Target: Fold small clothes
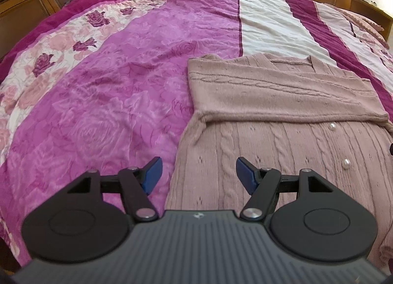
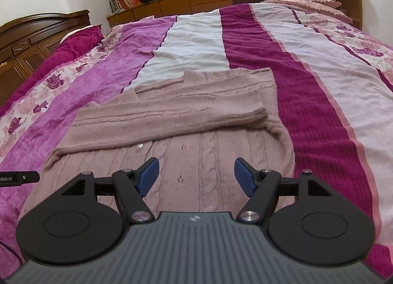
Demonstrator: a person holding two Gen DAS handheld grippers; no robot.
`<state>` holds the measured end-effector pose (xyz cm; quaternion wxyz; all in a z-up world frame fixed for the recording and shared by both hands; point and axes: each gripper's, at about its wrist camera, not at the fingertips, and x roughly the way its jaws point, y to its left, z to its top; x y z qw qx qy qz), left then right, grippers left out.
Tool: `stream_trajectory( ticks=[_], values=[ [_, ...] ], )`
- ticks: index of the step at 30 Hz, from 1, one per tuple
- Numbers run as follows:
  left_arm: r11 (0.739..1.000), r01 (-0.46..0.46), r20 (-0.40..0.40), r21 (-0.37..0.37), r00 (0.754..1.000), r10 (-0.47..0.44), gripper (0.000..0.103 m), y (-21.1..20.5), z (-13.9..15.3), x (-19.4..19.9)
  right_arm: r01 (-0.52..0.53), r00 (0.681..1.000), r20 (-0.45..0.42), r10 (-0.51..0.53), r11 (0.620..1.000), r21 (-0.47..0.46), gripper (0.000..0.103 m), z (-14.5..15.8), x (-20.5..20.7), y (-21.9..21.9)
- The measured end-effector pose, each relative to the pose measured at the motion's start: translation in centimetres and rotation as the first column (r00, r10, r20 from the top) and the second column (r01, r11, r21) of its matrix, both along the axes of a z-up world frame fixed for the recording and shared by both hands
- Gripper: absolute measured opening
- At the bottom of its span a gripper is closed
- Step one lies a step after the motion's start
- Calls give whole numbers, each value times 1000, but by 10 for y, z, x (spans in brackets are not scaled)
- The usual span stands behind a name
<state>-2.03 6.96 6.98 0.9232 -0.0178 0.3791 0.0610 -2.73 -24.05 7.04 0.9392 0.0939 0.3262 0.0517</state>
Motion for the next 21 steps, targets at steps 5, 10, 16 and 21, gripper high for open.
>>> stream_trajectory(
  ticks=[5, 10, 16, 21],
  values=[
    [1000, -10, -14, -25, 1000, 10, 68, -2, -5, -16, 14, 1000, 2, -14, 1000, -5, 75, -4, -16, 2],
    [1000, -3, -21, -7, 1000, 3, 68, -6, -8, -32, -14, 1000, -4, 14, 999, 52, 75, -7, -32, 4],
    [999, -5, -22, 35, 1000, 6, 68, -11, -8, -45, -14, 1000, -4, 14, 999, 29, 75, -6, -49, 9],
    [999, -26, -33, 39, 999, 27, 68, -7, -12, -54, 41, 999, -4, -42, 998, -44, 78, -5, -61, 2]
  ],
)
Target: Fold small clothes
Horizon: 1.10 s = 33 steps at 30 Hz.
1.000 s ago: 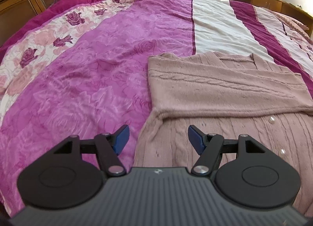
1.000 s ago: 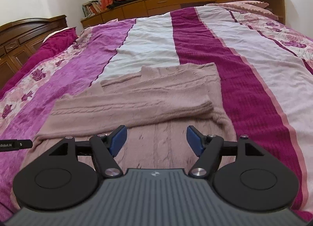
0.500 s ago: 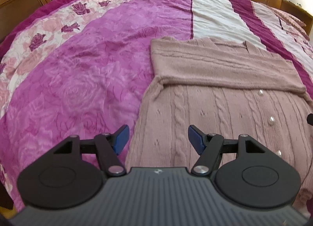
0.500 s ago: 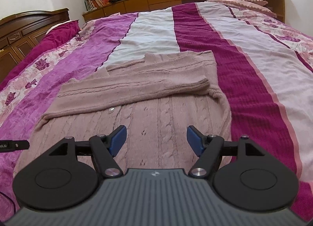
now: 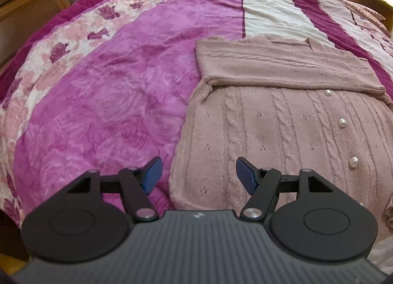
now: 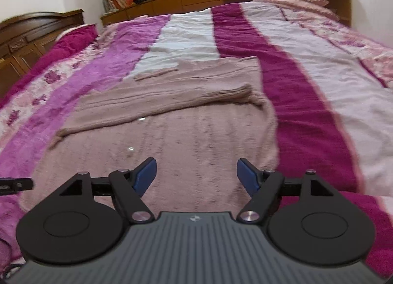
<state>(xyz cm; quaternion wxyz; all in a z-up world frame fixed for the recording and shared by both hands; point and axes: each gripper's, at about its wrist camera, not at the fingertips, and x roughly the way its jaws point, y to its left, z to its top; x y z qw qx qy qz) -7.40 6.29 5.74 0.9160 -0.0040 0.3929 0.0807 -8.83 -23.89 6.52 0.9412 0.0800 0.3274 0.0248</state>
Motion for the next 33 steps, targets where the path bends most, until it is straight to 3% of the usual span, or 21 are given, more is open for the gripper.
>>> stream_trajectory(
  ticks=[7, 12, 24, 26, 31, 33],
  values=[
    [999, -43, -11, -7, 999, 43, 68, 11, -6, -6, -12, 999, -38, 7, 990, -144, 78, -2, -3, 8],
    [998, -61, -37, -20, 997, 60, 68, 20, -10, -4, -39, 996, -79, 26, 985, -168, 78, -8, 2, 13],
    [990, -46, -94, -131, 995, 34, 68, 18, -26, -2, -43, 976, -217, 5, 984, -172, 76, -29, 10, -3],
    [989, -50, -99, -142, 994, 36, 68, 19, -28, -2, -67, 970, -243, 25, 984, -165, 69, -31, 10, -3],
    [983, -59, -98, -174, 994, 42, 68, 24, -28, -3, -66, 970, -243, 26, 985, -158, 30, -24, 6, -9],
    [980, -62, -98, -188, 994, 44, 68, 26, -28, -4, -58, 973, -231, 25, 989, -135, 27, -17, 1, -16]
  ],
)
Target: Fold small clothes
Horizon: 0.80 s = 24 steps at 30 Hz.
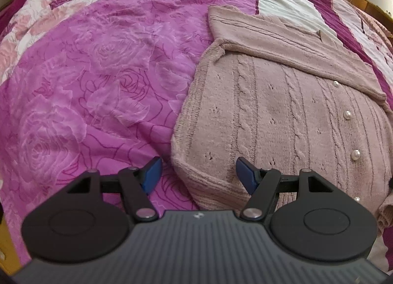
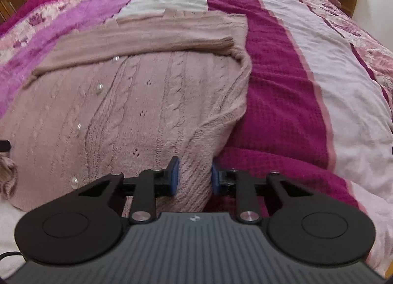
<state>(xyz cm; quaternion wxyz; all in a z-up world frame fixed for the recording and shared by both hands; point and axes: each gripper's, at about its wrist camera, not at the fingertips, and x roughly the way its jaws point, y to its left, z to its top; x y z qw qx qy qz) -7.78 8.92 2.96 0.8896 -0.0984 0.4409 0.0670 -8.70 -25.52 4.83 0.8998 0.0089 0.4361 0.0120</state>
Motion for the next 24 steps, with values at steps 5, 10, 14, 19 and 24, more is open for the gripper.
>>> stream_trajectory(
  ticks=[5, 10, 14, 19, 24],
  values=[
    [1000, -5, 0, -19, 1000, 5, 68, 4, -2, 0, 25, 1000, -8, -25, 1000, 2, 18, 14, -15, -25],
    [1000, 3, -3, -16, 1000, -3, 68, 4, -4, 0, 95, 993, -66, -100, 993, -67, 18, 11, -28, -54],
    [1000, 10, -7, -10, 1000, -10, 68, 3, -4, 2, 131, 988, -77, -133, 991, -31, 21, 12, -34, -73],
    [1000, 11, -15, 3, 1000, -11, 68, 1, -6, 3, 126, 992, -32, -123, 988, 85, 61, 19, -25, -72],
    [1000, 13, -18, 12, 1000, -13, 68, 1, -6, 4, 5, 999, -40, -6, 1000, -23, 59, 10, -16, -41]
  ],
)
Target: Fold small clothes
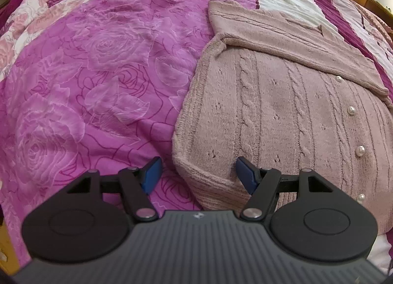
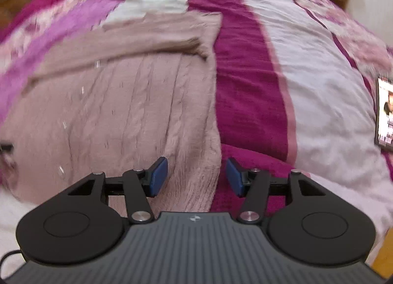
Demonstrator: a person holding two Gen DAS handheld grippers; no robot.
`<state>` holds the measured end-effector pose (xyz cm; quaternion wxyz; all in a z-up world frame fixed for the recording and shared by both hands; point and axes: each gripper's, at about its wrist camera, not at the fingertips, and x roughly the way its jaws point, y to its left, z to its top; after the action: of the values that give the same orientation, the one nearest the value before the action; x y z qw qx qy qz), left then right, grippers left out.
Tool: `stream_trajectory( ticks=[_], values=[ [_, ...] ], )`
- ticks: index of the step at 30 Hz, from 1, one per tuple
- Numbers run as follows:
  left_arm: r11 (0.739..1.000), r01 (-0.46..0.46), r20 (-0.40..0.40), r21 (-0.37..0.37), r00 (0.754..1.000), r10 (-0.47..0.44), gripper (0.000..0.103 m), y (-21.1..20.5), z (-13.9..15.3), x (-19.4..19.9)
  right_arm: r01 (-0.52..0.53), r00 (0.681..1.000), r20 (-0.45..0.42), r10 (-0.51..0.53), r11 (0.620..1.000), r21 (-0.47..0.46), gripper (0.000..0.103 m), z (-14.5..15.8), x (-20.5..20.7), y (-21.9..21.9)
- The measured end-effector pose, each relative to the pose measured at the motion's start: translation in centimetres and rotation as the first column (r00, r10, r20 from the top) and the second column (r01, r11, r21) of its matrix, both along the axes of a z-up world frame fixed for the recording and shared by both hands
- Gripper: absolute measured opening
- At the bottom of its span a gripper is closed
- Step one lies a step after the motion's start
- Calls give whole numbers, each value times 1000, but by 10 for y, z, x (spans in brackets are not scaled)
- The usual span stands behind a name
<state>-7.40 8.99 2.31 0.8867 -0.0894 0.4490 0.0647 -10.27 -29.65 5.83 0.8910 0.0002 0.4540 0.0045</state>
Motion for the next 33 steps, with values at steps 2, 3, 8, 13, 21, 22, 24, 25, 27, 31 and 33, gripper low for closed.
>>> stream_trajectory(
  ticks=[2, 3, 8, 13, 21, 22, 24, 25, 27, 31, 33],
  values=[
    [1000, 0, 0, 0, 1000, 0, 68, 0, 0, 0, -16, 999, -29, 15, 999, -31, 53, -9, 1, 5],
    [1000, 0, 0, 0, 1000, 0, 68, 0, 0, 0, -20, 999, -41, 19, 999, -25, 43, -11, 1, 5],
    [1000, -2, -3, 4, 1000, 2, 68, 0, -1, 1, -29, 999, -29, 28, 999, -24, 18, -10, -10, -2],
    [1000, 0, -5, 16, 1000, 0, 68, -1, -2, 2, -51, 999, 5, 51, 994, -95, 11, -3, -19, -9],
    [1000, -2, -5, 12, 1000, 2, 68, 0, -1, 1, 121, 992, -59, -116, 987, 102, 12, -9, -16, -47],
    [1000, -3, -5, 11, 1000, 3, 68, -1, -1, 1, 151, 987, -69, -143, 978, 144, 13, -8, -15, -53],
    [1000, -4, -5, 10, 1000, 4, 68, 0, 0, 1, 191, 981, -68, -181, 963, 190, 17, -3, -15, -58],
    [1000, -4, -5, 9, 1000, 4, 68, 0, 1, 1, 197, 980, -54, -190, 962, 192, 27, 1, -15, -58],
    [1000, -5, -7, 7, 1000, 5, 68, -1, 2, 2, 204, 978, 3, -207, 965, 165, 36, 13, -15, -54],
    [1000, -4, -9, 14, 1000, 5, 68, -3, 3, 5, 124, 983, 117, -140, 983, 134, 36, 28, 1, -39],
    [1000, -4, -15, 24, 1000, 4, 68, -4, 1, 7, 76, 987, 129, -97, 985, 156, 36, 24, 18, -33]
  ],
)
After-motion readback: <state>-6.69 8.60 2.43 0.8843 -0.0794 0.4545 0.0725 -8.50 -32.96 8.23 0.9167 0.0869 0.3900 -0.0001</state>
